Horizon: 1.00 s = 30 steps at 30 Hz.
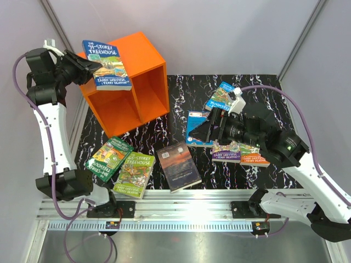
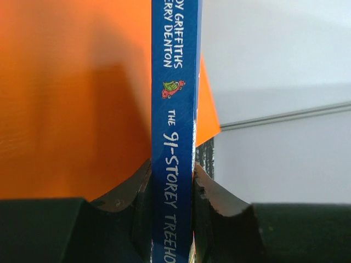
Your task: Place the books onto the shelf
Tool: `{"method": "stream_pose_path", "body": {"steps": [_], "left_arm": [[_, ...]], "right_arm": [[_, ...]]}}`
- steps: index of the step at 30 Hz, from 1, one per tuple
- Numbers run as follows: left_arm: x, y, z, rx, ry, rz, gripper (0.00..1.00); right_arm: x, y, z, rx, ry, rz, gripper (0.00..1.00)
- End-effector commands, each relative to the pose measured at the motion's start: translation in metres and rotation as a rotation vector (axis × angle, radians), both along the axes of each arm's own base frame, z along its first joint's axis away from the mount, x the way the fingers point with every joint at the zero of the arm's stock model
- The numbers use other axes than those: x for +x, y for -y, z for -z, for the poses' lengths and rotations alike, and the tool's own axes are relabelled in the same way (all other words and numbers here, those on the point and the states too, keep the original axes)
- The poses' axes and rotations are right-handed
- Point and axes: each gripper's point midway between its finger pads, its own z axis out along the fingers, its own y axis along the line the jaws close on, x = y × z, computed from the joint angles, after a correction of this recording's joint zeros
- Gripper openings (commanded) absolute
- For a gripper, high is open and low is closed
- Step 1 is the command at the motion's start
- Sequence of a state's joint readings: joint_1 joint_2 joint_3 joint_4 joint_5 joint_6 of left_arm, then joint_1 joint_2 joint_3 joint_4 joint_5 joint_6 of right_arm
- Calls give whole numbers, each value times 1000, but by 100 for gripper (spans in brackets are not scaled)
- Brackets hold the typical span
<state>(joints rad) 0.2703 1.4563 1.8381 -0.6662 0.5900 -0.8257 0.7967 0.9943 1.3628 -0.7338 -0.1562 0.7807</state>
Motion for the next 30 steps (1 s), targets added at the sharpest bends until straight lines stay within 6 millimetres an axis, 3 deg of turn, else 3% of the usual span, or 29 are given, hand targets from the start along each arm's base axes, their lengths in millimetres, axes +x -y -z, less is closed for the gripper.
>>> {"method": "stream_pose_path", "body": {"steps": [1,7,13,21,22,23,26,27,30], "left_arm": [[-11,-2,-8,65,39,0,0],[10,-31,16,97,-36,-107,0],[24,-62,31,111,-97,-193,0],[42,-70,46,104,-132,-193,0],[42,-70,45,110,-129,-191,3],[42,-71,47,113,-135,-194,19],[40,-74,49,117,-147,-196,40],[39,-75,49,118,-154,-198,57],[29,-86,60,142,-230,-249,72]], "right_arm": [[4,0,-2,-16,19,8,100],[1,-17,9,-23,-33,-67,100],[3,-18,12,-65,-20,-86,100],[0,-14,20,-78,-29,-90,100],[-1,-14,23,-85,-32,-91,100],[0,-12,23,-89,-30,-83,100],[1,-10,27,-104,-32,-76,100],[1,-9,28,-107,-34,-73,100],[1,-9,30,-109,-37,-74,100]]}}
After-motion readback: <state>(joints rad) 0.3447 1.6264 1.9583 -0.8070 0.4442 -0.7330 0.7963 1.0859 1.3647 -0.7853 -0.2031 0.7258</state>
